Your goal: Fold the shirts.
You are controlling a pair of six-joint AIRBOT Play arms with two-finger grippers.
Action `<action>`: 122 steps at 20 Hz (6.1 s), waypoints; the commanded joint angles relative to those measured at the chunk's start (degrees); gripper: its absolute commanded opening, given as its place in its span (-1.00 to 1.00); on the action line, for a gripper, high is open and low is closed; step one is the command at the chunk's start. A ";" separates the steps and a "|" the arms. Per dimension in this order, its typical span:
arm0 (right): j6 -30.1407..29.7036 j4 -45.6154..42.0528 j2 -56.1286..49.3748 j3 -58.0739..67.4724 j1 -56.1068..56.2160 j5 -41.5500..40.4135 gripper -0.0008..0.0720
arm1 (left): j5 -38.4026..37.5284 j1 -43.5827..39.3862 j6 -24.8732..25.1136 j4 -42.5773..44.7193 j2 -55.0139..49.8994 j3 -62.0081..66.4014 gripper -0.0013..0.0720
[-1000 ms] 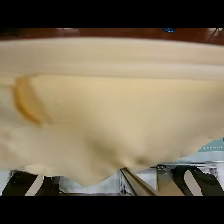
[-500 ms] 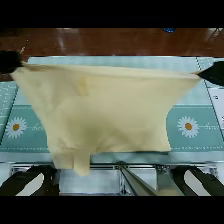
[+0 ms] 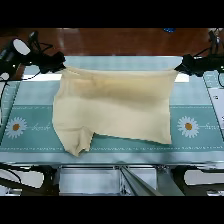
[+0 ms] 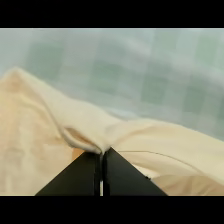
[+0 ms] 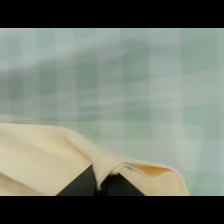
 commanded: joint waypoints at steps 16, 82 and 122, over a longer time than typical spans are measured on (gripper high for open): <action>0.90 -9.68 -4.33 -11.93 -0.48 13.31 -0.65 | -23.28 5.46 12.76 2.19 -6.43 -5.18 -0.82; -5.25 10.82 8.35 -25.49 -6.32 6.23 -0.91 | -10.14 10.21 18.64 -21.27 4.42 -13.42 -0.92; -5.84 10.91 4.98 -22.43 2.51 3.87 -0.91 | 13.99 -9.46 13.18 -14.25 33.94 -44.85 -0.91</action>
